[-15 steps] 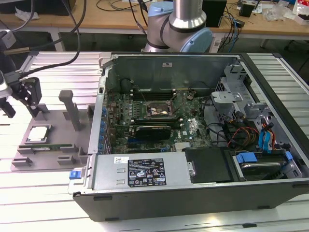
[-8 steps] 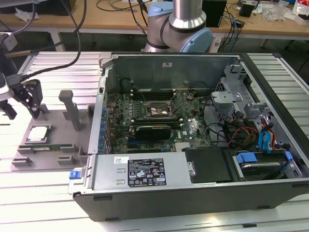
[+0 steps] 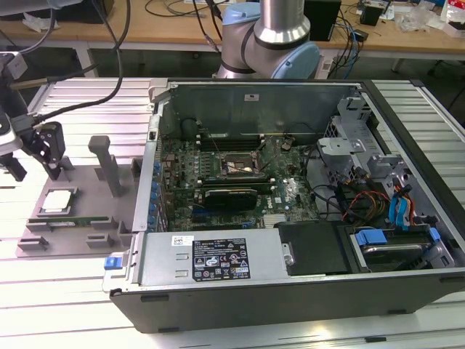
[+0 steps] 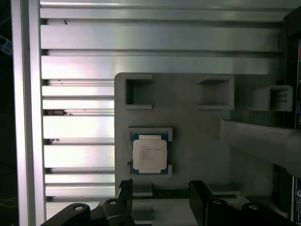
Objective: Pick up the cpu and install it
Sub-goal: 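Pick up the cpu and move it towards the insertion slot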
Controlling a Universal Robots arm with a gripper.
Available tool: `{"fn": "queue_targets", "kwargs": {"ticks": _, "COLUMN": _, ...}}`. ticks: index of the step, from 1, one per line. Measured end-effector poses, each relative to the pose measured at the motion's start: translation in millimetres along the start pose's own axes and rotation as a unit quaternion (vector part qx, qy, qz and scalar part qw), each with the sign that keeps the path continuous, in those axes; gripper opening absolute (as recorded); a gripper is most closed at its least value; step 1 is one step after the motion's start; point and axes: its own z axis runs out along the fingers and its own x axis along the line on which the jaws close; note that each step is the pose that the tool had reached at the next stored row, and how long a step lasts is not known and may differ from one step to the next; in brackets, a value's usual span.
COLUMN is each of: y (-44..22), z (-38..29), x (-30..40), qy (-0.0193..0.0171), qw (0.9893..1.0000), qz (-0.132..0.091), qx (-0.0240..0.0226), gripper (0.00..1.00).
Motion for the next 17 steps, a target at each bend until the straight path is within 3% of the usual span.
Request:
{"fn": "queue_targets", "kwargs": {"ticks": 5, "y": 0.2, "z": 4.3, "x": 0.1, "qy": 0.0, "qw": 1.0, "qz": 0.0, "qx": 0.0, "gripper": 0.6}}
{"fn": "queue_targets", "kwargs": {"ticks": 12, "y": 0.9, "z": 17.3, "x": 0.5, "qy": -0.0005, "qw": 0.9999, "qz": -0.011, "qx": -0.0004, "gripper": 0.6}}
{"fn": "queue_targets", "kwargs": {"ticks": 17, "y": 1.3, "z": 26.7, "x": 1.0, "qy": -0.0011, "qw": 0.9998, "qz": -0.022, "qx": -0.0033, "gripper": 0.6}}
